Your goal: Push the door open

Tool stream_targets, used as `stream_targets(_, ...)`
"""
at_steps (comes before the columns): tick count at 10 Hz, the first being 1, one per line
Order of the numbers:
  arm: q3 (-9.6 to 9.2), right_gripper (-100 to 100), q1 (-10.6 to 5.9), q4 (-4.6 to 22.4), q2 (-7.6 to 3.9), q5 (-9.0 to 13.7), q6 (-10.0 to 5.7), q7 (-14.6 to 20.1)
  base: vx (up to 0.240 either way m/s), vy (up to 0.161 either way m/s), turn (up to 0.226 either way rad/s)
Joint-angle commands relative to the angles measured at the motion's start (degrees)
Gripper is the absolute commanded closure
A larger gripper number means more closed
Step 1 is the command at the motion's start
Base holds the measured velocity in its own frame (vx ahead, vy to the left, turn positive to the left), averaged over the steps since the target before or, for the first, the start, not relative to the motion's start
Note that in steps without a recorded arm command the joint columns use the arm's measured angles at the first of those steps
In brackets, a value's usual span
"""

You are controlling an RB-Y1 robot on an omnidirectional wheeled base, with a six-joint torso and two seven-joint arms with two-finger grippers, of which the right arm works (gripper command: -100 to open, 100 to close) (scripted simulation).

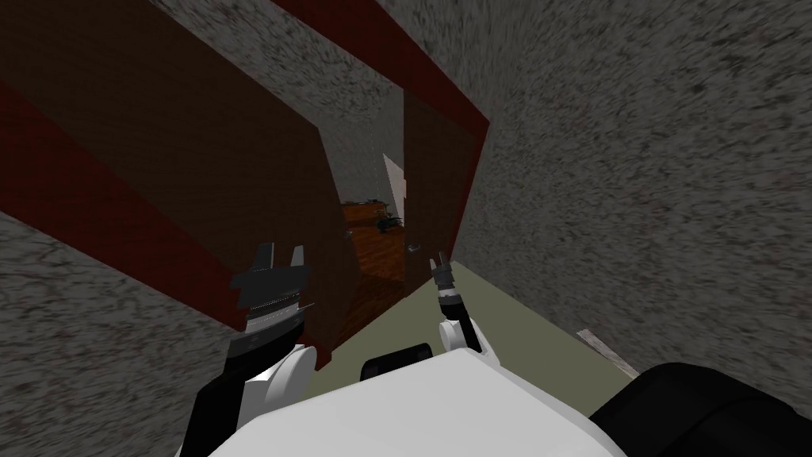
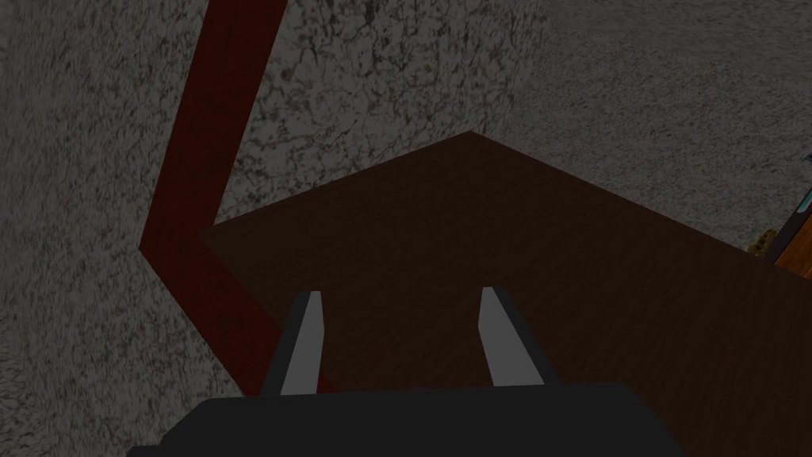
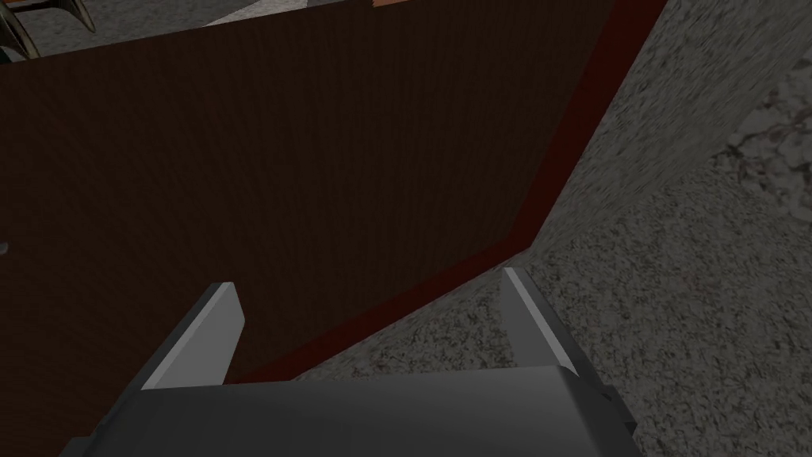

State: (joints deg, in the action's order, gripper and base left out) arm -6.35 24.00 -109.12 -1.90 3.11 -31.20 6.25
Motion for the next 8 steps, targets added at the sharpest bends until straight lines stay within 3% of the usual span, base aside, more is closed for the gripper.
stream_targets(1, -0.68, -100, -0.43, 2.86, -0.35, -0.38, -0.67, -0.24, 0.096, -0.106, 0.103)
stream_targets(7, -2.42, -100, -3.84, 15.02, -1.6, -1.56, -3.56, -0.92, 0.082, -0.094, 0.089)
stream_targets(8, -2.42, -100, -3.84, 15.88, -1.6, -1.56, -3.56, -0.92, 0.061, -0.062, 0.032)
